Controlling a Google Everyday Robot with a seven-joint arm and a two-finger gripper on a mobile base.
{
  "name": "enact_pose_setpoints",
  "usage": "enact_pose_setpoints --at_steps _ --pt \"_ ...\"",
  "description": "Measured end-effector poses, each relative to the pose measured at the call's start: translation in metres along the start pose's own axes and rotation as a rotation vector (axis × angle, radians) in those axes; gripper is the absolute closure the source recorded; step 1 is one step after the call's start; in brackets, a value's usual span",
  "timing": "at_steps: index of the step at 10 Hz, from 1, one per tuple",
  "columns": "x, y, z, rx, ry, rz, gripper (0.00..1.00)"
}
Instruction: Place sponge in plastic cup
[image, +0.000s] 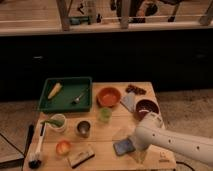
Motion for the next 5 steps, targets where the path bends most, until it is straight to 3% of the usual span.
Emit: enact_pose_setpoints --at_steps 5 --pt "0.0010 0.0019 0.0031 -0.005 0.001 0.000 0.20"
